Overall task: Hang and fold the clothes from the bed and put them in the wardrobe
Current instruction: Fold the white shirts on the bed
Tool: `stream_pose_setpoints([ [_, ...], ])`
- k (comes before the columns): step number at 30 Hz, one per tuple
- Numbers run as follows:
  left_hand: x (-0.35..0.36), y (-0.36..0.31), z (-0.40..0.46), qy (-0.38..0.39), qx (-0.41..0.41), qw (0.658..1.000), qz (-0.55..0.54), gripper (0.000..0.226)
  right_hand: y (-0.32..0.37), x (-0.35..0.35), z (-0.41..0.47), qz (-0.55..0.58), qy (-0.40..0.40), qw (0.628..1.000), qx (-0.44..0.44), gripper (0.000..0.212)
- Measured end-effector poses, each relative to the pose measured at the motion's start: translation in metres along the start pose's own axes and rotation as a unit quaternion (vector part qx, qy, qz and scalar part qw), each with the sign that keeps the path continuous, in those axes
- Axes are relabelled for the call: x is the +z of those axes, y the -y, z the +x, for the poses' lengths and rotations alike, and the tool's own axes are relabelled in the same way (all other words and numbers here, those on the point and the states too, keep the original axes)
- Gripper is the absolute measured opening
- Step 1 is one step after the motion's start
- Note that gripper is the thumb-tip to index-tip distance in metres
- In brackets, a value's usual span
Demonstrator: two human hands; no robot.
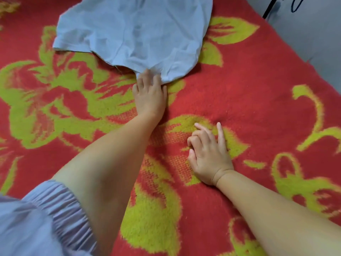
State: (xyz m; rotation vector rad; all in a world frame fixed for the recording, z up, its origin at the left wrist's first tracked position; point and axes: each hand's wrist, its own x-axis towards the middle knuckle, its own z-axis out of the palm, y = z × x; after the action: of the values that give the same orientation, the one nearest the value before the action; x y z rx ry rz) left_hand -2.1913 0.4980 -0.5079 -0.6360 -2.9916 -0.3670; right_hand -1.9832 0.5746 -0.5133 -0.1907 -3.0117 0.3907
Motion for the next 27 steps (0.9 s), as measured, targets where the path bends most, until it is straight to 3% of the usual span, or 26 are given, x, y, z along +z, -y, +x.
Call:
stream_pose_setpoints([
  [4,0.004,-0.007,0.012,-0.067,0.000,0.986,-0.151,0.021,-0.003,-0.003,0.002,0.007,0.016,1.000,0.008,0.029],
  [7,-0.002,-0.005,0.006,-0.071,-0.039,0.964,-0.253,0.017,-0.003,-0.003,0.001,0.011,0.025,1.000,0.007,0.030],
  [17,-0.010,0.008,-0.118,-0.020,0.031,0.998,-0.044,0.015,-0.010,0.001,0.004,0.003,-0.020,1.000,0.004,0.037],
  [20,-0.017,0.009,-0.160,-0.011,0.041,0.999,-0.009,0.025,-0.011,0.002,0.010,0.002,-0.036,0.999,-0.003,0.044],
  [24,-0.024,0.015,-0.224,0.068,0.032,0.997,0.023,0.034,-0.001,0.008,-0.003,-0.014,0.001,0.999,0.030,0.050],
  [27,-0.034,0.025,-0.268,0.147,0.006,0.989,-0.010,0.034,0.033,0.010,-0.040,0.001,0.110,0.991,0.078,0.049],
])
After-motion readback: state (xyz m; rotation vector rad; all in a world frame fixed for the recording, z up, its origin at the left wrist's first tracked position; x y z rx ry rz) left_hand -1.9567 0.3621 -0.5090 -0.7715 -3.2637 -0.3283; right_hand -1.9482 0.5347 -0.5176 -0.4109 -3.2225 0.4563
